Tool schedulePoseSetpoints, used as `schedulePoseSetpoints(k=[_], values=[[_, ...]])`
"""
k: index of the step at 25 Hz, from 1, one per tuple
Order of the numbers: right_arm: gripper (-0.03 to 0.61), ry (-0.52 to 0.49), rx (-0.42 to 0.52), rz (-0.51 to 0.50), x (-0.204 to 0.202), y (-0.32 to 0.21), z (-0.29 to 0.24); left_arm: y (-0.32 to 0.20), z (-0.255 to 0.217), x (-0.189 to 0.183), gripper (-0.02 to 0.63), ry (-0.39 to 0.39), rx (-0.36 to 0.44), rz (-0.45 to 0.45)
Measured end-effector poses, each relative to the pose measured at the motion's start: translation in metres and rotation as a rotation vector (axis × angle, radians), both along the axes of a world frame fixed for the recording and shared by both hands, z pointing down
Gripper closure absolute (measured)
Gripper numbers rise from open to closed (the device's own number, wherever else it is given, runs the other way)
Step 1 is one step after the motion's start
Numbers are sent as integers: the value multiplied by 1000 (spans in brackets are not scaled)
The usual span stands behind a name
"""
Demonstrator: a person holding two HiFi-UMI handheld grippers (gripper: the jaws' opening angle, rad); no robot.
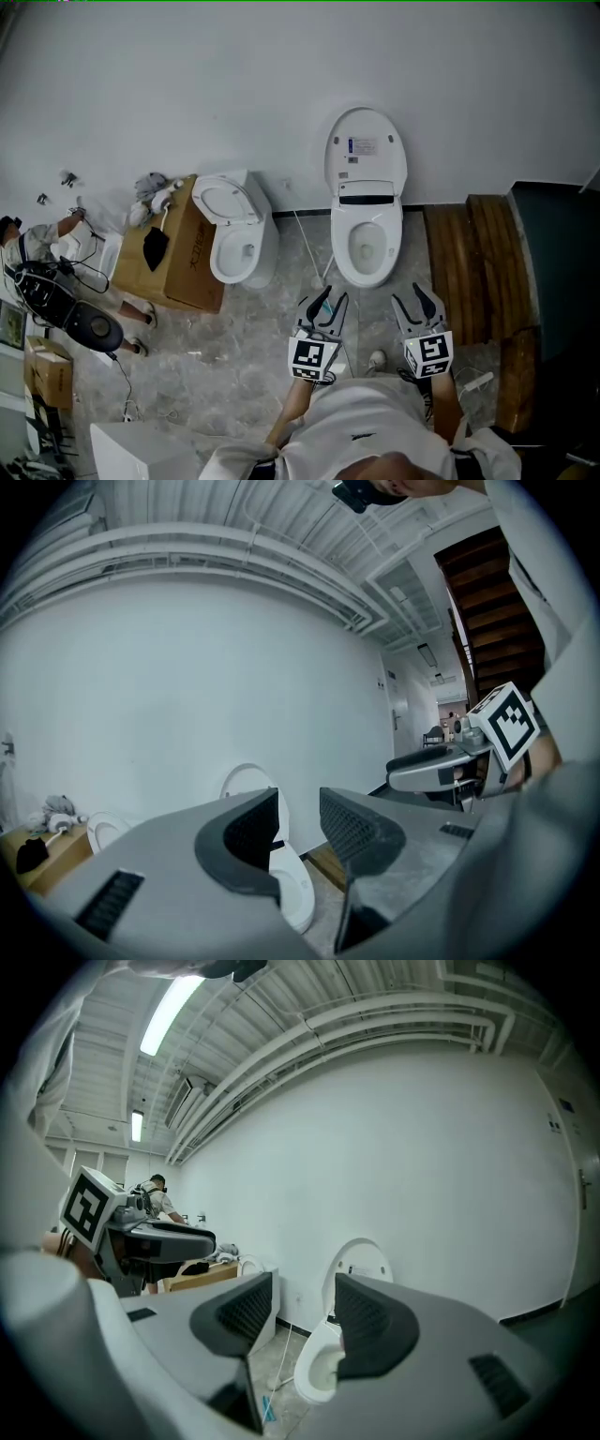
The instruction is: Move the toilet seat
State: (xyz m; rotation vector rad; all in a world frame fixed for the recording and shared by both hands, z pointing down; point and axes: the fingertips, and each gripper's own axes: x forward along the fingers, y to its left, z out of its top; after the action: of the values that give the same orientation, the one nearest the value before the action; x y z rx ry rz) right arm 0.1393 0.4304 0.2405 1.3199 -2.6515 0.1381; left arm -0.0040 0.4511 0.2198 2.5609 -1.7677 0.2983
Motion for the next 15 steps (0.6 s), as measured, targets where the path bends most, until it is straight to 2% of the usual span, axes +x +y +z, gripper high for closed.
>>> schedulePoseSetpoints(k=[8,15], values=[[356,-10,0,-28,24,-43,0,-35,-8,26,459,-24,11,-14],[359,-19,-2,-32,21,-68,2,-63,-8,26,459,-39,20,-12]])
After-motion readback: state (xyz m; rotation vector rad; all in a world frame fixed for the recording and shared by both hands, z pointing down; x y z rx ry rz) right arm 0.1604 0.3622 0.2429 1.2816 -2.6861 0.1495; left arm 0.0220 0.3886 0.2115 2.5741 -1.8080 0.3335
